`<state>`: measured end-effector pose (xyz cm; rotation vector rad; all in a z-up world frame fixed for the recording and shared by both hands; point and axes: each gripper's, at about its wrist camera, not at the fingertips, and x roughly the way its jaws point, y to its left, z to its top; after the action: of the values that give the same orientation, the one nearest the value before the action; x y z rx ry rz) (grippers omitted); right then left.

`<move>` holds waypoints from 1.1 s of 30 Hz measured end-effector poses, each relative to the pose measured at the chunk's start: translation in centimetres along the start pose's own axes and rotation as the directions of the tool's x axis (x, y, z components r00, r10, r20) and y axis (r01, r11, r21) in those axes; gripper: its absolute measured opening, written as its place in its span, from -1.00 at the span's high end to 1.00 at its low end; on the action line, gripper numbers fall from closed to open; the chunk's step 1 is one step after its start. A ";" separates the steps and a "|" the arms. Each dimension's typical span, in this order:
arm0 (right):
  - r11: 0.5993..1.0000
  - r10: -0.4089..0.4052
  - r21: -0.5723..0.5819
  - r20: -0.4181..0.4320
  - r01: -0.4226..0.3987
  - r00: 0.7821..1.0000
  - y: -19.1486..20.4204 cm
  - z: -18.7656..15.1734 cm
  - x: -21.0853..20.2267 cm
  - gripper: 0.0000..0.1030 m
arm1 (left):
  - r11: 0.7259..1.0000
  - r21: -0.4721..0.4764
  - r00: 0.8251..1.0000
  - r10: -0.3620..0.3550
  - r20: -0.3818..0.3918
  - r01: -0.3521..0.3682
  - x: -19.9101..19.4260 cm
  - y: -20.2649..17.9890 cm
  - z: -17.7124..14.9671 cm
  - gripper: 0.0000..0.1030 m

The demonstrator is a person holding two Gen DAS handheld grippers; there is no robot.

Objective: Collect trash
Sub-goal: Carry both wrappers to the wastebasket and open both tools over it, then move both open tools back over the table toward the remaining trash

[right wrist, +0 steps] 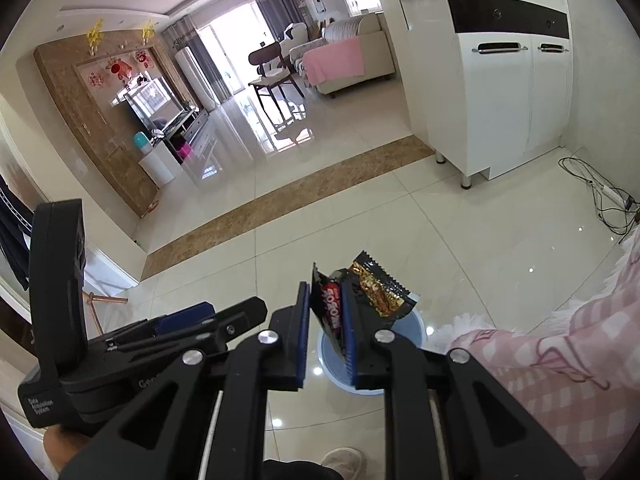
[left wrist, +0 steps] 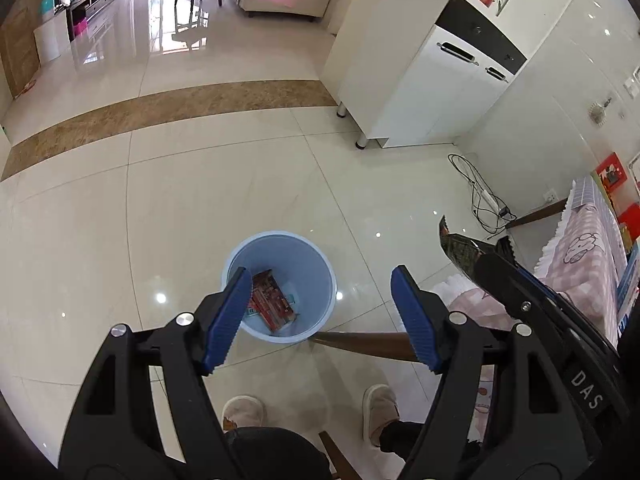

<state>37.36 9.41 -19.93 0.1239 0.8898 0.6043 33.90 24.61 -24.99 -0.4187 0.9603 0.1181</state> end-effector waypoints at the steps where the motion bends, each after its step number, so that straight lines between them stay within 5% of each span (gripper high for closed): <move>1: 1.000 0.000 -0.002 0.000 0.000 1.000 -0.1 0.2 0.1 0.70 | 1.000 -0.003 1.000 0.000 0.002 0.000 -0.1 0.1 0.0 -0.38; 12: 0.998 0.063 -0.031 0.089 -0.060 0.994 1.1 2.5 0.8 0.65 | 0.995 -0.078 0.995 0.063 0.071 -0.058 -2.0 2.2 1.5 -0.39; 14: 0.998 0.056 -0.029 0.118 -0.053 0.991 1.1 3.2 0.8 0.17 | 0.993 -0.091 0.993 0.079 0.082 -0.072 -2.5 2.6 1.7 -0.40; 19: 0.998 0.045 -0.042 0.148 -0.039 0.988 1.6 4.0 -0.6 0.00 | 0.992 -0.105 0.992 0.076 0.101 -0.065 -3.8 2.9 1.8 -0.41; 33: 0.987 -0.163 0.042 0.237 0.157 0.958 -2.3 -1.0 -11.7 -0.16 | 0.999 0.037 0.986 -0.042 0.163 0.036 -9.4 -4.9 -0.6 -0.44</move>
<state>32.02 1.06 -13.29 0.1411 0.6644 0.4172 29.43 20.73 -16.20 -0.3902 0.7906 0.0992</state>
